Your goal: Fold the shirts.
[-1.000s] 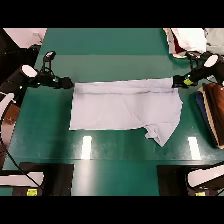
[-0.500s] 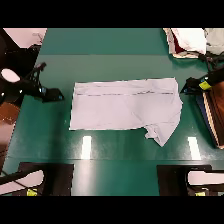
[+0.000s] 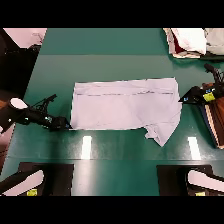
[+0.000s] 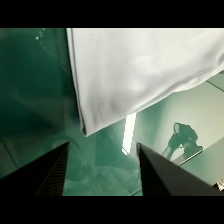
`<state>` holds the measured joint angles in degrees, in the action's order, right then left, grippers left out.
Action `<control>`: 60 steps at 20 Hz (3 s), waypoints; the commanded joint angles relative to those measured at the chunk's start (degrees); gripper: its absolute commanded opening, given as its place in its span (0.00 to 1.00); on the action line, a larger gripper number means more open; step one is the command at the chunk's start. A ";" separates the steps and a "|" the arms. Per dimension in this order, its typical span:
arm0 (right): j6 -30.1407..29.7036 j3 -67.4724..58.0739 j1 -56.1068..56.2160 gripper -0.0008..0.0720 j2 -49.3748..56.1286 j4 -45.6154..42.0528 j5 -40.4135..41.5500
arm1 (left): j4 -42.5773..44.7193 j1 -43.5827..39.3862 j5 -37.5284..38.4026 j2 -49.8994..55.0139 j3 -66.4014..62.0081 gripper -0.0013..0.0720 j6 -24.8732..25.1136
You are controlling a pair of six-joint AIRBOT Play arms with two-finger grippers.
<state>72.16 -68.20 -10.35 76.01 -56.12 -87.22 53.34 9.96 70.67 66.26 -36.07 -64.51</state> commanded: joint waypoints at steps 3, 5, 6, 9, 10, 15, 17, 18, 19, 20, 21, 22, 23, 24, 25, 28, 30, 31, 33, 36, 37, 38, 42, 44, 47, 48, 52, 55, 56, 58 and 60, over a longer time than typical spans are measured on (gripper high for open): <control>-0.52 0.00 -0.22 0.45 -0.98 1.27 -0.68 | -2.67 0.02 -4.68 -0.37 2.23 0.68 1.53; -0.52 0.13 -0.24 0.45 -0.96 1.14 -0.96 | -3.48 0.02 -6.60 -0.24 2.23 0.68 1.53; -0.52 0.11 -0.22 0.45 -0.98 1.16 -1.05 | -4.17 0.02 -7.28 -0.17 2.29 0.68 1.55; -0.50 0.11 -0.24 0.45 -0.96 1.14 -0.85 | -4.66 -2.34 -7.87 -0.09 2.34 0.68 1.55; -0.52 0.11 -0.24 0.45 -0.96 1.14 -0.87 | -4.31 -4.02 -7.87 -0.09 2.34 0.68 1.53; -0.48 0.24 -0.28 0.44 -0.98 -0.92 -1.44 | -4.17 -6.27 -7.65 -0.09 2.27 0.05 1.22; -0.17 3.50 -0.76 0.44 -2.34 -4.09 -1.40 | -3.89 -6.27 -7.02 -0.15 1.49 0.05 0.00; -0.07 6.34 -1.49 0.44 -3.61 -5.40 -0.72 | -3.87 -6.27 -6.40 -0.15 0.63 0.05 0.04; -0.02 9.75 -2.62 0.44 -5.20 -6.10 0.39 | -3.89 -6.27 -5.66 -0.15 -0.39 0.05 0.04; 0.02 13.64 -4.11 0.44 -7.08 -6.93 1.70 | -3.89 -6.27 -5.11 -0.15 -1.42 0.05 0.04; 0.02 17.44 -5.75 0.45 -8.74 -6.97 2.21 | -3.89 -6.27 -4.83 -0.15 -2.54 0.05 0.04; 0.00 20.70 -7.23 0.45 -9.92 -6.95 2.29 | -4.02 -6.27 -4.85 -0.15 -3.48 0.05 0.04; 0.00 23.87 -8.68 0.45 -10.78 -6.93 2.56 | -4.09 -6.27 -4.94 -0.15 -4.17 0.05 0.04; 0.00 26.47 -9.62 0.45 -11.17 -6.75 3.19 | -4.11 -6.27 -5.16 -0.15 -4.66 0.05 0.04; 0.00 28.92 -9.90 0.45 -11.26 -6.38 4.46 | -4.11 -6.27 -5.29 -0.15 -5.01 0.05 0.04; -0.02 34.16 -7.87 0.45 -11.21 -4.87 9.46 | -4.13 -6.27 -5.07 -0.15 -5.09 0.05 0.04; 0.00 35.71 -4.66 0.45 -11.21 -4.85 12.96 | -4.13 -6.27 -5.01 -0.15 -5.09 0.05 0.04; 0.13 35.95 -3.19 0.45 -11.19 -4.85 14.43 | -4.13 -6.27 -4.76 -0.15 -5.09 0.05 0.04; 1.55 35.82 -1.22 0.45 -11.21 -4.76 16.28 | -4.11 -6.27 -4.04 -0.15 -5.09 0.05 0.07; 1.60 35.82 -0.22 0.44 -11.21 -4.81 17.42 | -4.04 -6.27 -3.78 -0.15 -5.09 0.05 0.46; 1.75 35.82 -0.07 0.43 -11.21 -4.33 17.40 | -4.04 -6.27 -3.80 -0.15 -5.09 0.05 0.46; 1.73 35.82 0.02 0.40 -11.21 -3.52 17.66 | -4.04 -6.27 -3.82 -0.15 -5.09 0.05 0.46; 1.68 35.80 1.27 0.03 -11.28 -4.11 17.62 | -1.51 -6.27 -1.57 -0.15 -5.11 0.05 1.53; 1.70 35.78 0.90 0.03 -13.44 -6.82 14.51 | 3.89 -6.27 2.32 -1.38 -5.11 0.04 1.42; 1.77 35.80 -1.05 0.03 -21.97 -13.27 7.80 | 11.91 -6.27 5.73 -8.02 -5.07 0.04 -1.14; 1.77 35.80 -2.08 0.03 -25.62 -14.69 5.11 | 12.85 -6.27 7.43 -10.78 -5.05 0.04 -1.27; 1.77 35.80 -4.13 0.03 -36.81 -15.72 0.15 | 11.96 -6.27 13.16 -15.87 -5.07 0.05 -1.75; 1.79 35.32 -4.02 0.03 -41.38 -13.22 1.44 | 6.51 -6.27 10.91 -15.85 -5.11 0.05 -3.02; 1.92 34.18 -3.65 0.03 -41.68 -12.28 2.23 | 3.98 -6.27 8.28 -15.85 -5.31 0.05 -3.04; 2.86 29.88 -2.03 0.03 -39.63 -12.46 3.93 | 1.73 -6.27 3.08 -15.85 -6.21 0.05 -3.17; 2.86 24.92 0.28 0.03 -34.58 -12.46 4.83 | 1.75 -6.27 0.13 -15.30 -7.74 0.05 -4.26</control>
<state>74.50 -38.22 -12.23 38.33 -69.01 -83.96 57.67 3.64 76.18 50.85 -42.41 -67.61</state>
